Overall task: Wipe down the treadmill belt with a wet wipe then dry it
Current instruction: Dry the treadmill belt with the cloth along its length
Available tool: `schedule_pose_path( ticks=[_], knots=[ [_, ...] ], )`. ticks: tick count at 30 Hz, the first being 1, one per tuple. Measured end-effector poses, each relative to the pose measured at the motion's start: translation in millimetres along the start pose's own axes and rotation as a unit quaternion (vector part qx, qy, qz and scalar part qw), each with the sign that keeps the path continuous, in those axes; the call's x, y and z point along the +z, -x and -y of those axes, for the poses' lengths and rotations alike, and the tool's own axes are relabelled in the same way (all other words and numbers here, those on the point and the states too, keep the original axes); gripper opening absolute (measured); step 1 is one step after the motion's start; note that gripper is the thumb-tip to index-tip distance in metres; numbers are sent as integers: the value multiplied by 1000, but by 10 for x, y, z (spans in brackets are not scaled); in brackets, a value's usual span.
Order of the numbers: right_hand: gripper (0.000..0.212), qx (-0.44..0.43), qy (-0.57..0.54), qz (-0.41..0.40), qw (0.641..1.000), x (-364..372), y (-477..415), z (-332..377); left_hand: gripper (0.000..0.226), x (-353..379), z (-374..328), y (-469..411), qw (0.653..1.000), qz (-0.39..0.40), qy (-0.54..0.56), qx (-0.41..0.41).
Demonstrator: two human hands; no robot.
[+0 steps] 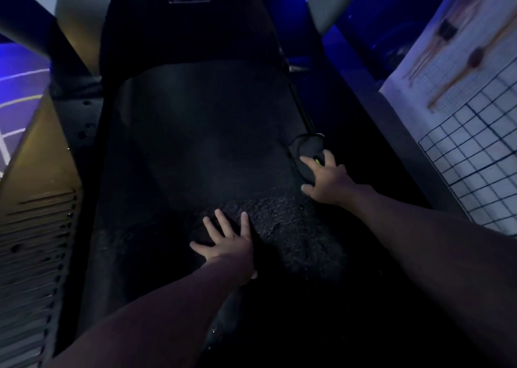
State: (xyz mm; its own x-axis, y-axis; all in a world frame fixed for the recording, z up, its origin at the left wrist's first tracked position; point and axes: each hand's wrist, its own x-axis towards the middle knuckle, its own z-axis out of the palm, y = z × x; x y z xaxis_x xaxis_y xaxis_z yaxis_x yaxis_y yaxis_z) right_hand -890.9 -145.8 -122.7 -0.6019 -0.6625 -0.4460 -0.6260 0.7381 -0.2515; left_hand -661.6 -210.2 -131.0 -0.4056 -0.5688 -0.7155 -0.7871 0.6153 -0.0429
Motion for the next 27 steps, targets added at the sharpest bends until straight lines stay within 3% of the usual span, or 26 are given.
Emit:
schedule_pose_path(
  ticks=[4, 11, 15, 17, 20, 27],
  knots=[
    [100, 50, -54, 34, 997, 43, 174, 80, 129, 51, -4, 49, 1000, -18, -6, 9],
    [61, 45, 30, -21, 998, 151, 110, 188, 132, 79, 111, 33, 997, -40, 64, 22],
    [70, 67, 36, -10, 997, 157, 110, 229, 128, 115, 417, 54, 995, -47, 72, 60],
    [77, 60, 45, -16, 997, 166, 106, 218, 121, 167, 441, 93, 995, -57, 72, 24],
    [72, 43, 51, -46, 997, 202, 103, 157, 114, 141, 403, 168, 993, -47, 91, -51],
    [64, 54, 56, -99, 992, 308, 68, 203, 125, 218, 736, 139, 995, -82, 54, -5]
  ],
)
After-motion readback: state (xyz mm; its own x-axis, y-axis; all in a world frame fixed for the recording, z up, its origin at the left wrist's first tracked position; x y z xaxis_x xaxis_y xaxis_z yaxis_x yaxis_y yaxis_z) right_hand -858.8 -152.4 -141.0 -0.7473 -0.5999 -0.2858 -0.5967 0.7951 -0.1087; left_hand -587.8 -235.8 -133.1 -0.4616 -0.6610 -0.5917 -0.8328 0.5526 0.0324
